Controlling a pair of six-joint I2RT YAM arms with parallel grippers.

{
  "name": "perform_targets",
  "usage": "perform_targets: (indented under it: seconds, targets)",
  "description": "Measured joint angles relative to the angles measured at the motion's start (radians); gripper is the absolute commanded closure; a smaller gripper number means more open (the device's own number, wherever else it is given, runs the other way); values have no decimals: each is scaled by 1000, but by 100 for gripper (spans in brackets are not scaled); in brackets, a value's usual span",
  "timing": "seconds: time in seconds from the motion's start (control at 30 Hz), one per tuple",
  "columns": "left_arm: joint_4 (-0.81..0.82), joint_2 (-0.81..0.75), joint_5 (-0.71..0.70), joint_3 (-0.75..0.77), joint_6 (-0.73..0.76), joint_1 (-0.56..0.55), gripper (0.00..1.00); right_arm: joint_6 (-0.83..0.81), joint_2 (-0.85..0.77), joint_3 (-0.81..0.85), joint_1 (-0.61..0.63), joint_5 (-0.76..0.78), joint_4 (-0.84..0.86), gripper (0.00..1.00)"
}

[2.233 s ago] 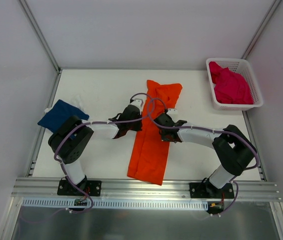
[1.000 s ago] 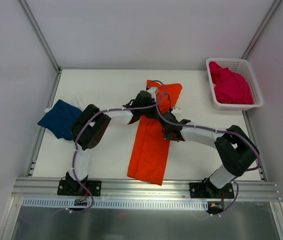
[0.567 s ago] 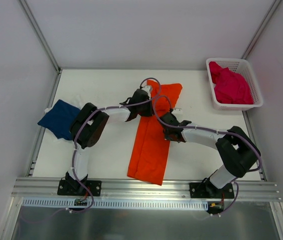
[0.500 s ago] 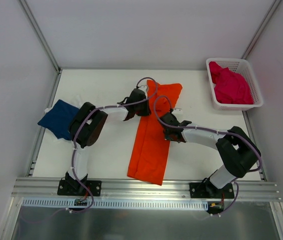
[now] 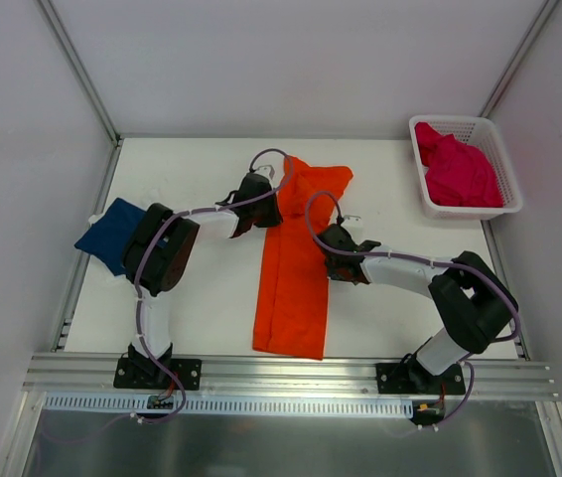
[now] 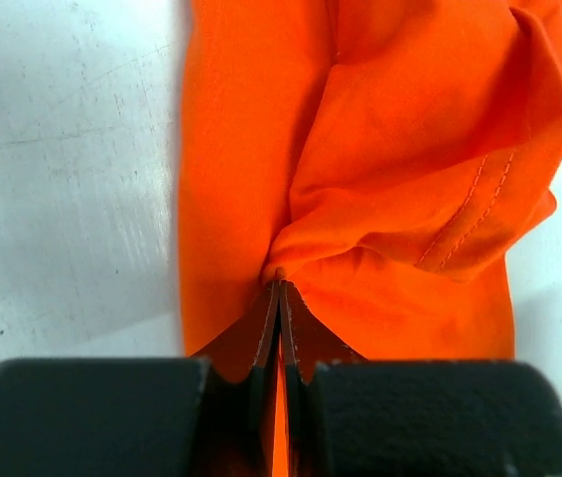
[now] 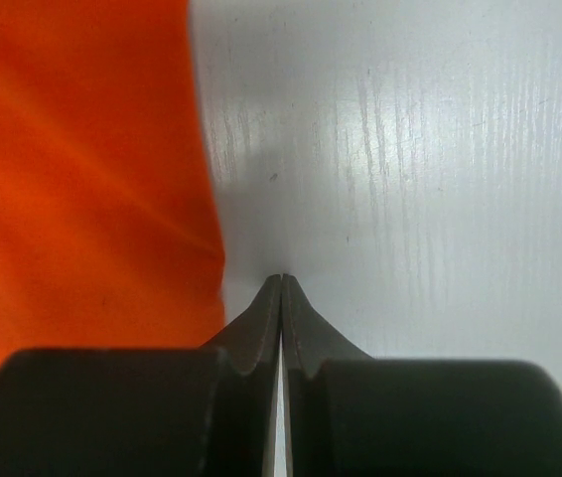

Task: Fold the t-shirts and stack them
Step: Rotate the tshirt 90 degrees

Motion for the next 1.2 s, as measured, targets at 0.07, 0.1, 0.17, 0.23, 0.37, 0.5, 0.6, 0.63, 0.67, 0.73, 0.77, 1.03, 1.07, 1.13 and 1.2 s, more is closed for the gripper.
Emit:
perform_targets:
  seconds: [0.07,0.1,0.17,0.23,0.37,0.5,0.6,0.63,0.67,0.73,0.77,1.03,1.07,1.13,1.2]
  targets:
    - [-8,-13,1,-3,0,0,100,0,0,-2,0,1,1,99]
    - [-8,-21,1,-5,0,0,100,0,-1,-2,0,1,1,100]
    - [-8,-41,6,-7,-1,0,100,0,-3,-2,0,1,0,99]
    - [-8,-72,11,-13,-1,0,100,-4,-6,-2,0,1,-2,99]
    - [-7,-124,35,-16,-8,0,100,-21,-13,4,-1,-1,-11,100]
    - [-6,-163,65,-16,-16,-1,100,-60,-12,66,-23,-29,-20,99]
    - [-6,-169,89,-16,-20,-2,100,-103,1,168,-79,-77,-13,99]
    - [-7,-169,93,-16,-21,-2,100,-114,7,195,-97,-88,-6,99]
    - [-8,-169,99,-16,-22,-4,100,-128,16,230,-119,-102,-2,99]
    - [-7,-169,106,-16,-24,-10,100,-153,48,303,-165,-130,5,100]
    - [-7,-169,108,-16,-24,-15,100,-165,69,335,-187,-140,14,100]
    - [8,-173,111,-54,-24,-80,100,-215,373,618,-312,-209,6,100]
    - [8,-173,111,-63,-24,-87,100,-217,422,656,-318,-217,5,99]
    - [10,-175,111,-79,-26,-94,100,-218,509,729,-322,-230,-13,100]
    - [10,-188,110,-104,-27,-100,100,-219,582,795,-320,-245,-23,99]
